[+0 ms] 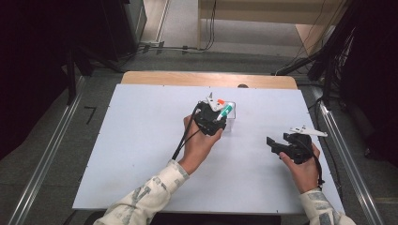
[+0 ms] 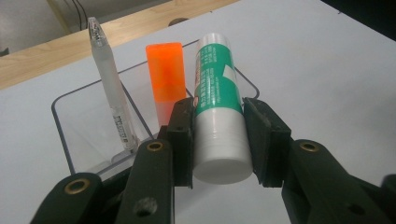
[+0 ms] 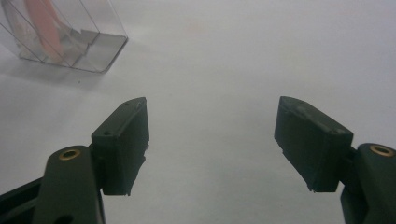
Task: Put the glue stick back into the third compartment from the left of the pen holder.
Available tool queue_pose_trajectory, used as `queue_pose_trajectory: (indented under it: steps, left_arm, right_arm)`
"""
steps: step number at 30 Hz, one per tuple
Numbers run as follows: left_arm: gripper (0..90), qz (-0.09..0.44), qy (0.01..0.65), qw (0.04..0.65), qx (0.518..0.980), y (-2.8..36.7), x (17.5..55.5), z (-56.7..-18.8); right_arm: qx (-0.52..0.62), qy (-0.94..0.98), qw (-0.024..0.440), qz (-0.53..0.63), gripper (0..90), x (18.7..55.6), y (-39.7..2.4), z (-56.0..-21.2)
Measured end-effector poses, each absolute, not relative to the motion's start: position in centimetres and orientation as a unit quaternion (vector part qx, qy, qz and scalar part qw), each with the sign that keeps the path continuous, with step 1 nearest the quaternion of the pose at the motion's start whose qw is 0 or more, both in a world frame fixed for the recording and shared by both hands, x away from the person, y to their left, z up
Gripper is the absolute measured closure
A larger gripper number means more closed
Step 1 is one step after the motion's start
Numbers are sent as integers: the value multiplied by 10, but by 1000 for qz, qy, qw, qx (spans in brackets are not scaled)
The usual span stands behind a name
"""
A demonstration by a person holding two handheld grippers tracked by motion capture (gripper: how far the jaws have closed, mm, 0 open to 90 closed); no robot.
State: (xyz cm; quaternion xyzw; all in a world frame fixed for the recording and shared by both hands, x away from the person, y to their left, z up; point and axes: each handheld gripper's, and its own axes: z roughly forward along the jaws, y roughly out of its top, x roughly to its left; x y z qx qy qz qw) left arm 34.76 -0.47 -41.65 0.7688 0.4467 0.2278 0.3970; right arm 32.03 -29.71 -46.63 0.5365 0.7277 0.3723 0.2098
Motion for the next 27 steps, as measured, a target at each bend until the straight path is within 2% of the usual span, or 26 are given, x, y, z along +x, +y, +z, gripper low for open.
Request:
queue_pose_trajectory:
  steps: [27]
  left_arm:
    - [656, 233, 444, 390, 772, -9, 352, -410]
  right_arm:
    - [536, 729, 208, 371, 252, 320, -297, -466]
